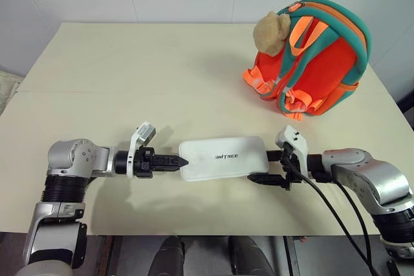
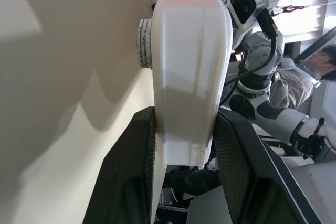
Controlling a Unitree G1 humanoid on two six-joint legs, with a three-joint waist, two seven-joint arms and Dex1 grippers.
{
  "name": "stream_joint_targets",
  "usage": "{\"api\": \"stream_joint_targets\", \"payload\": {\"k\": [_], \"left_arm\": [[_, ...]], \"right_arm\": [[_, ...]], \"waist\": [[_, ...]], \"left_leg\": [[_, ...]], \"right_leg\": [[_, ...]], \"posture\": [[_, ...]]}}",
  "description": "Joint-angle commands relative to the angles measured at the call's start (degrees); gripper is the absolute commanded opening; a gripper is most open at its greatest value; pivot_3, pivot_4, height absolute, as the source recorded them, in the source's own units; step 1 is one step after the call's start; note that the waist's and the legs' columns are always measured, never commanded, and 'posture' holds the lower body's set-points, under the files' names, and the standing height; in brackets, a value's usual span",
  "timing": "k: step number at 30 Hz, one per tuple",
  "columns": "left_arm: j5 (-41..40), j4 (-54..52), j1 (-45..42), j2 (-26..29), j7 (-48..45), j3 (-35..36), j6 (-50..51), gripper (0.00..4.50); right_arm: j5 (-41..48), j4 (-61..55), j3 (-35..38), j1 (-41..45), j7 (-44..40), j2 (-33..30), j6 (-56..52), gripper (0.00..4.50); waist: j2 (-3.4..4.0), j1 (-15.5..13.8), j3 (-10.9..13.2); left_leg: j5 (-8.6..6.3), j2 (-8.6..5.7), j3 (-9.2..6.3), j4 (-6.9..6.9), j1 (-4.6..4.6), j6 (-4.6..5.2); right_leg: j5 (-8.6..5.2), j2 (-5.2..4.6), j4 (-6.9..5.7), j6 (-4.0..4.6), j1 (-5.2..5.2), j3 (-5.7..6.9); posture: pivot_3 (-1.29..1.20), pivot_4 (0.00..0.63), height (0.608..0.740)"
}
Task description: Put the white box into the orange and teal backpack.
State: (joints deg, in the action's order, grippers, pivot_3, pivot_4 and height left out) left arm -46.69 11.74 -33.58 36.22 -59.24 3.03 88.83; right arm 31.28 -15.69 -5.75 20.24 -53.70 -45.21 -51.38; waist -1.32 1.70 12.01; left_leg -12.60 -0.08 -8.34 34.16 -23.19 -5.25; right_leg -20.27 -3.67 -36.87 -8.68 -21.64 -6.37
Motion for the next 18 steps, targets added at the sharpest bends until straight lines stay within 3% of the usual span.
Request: {"api": "stream_joint_targets", "payload": {"k": [1,12,18], "left_arm": [[-2.1,-2.1,0.3,0.5,0.1,2.0,0.0,1.3],[2.0,1.4,1.8,10.9,-4.5,8.0,-19.1,1.3],[3.2,0.0,4.7,11.5,-4.6,9.9,-27.0,1.3]], "right_arm": [[1.2,-2.0,3.2,-0.6,1.3,0.7,0.5,4.5],[2.2,-0.1,21.1,-2.7,7.8,-2.1,0.9,4.5],[-1.1,4.1,28.3,2.9,15.0,-1.2,7.3,4.5]], "waist": [[-0.02,0.0,0.0],[-0.03,-0.1,0.0],[-0.02,0.0,0.0]], "left_leg": [[0.0,0.0,0.0,0.0,0.0,0.0],[-0.01,0.0,0.02,-0.12,-0.02,-0.02],[-0.01,0.0,0.05,-0.23,-0.05,-0.02]], "right_leg": [[0.0,0.0,0.0,0.0,0.0,0.0],[-0.02,-0.03,0.1,0.04,-0.04,-0.01],[-0.02,-0.08,0.26,0.05,-0.05,0.0]], "posture": [[0.0,0.15,0.74],[0.0,0.15,0.74],[0.0,0.15,0.74]]}}
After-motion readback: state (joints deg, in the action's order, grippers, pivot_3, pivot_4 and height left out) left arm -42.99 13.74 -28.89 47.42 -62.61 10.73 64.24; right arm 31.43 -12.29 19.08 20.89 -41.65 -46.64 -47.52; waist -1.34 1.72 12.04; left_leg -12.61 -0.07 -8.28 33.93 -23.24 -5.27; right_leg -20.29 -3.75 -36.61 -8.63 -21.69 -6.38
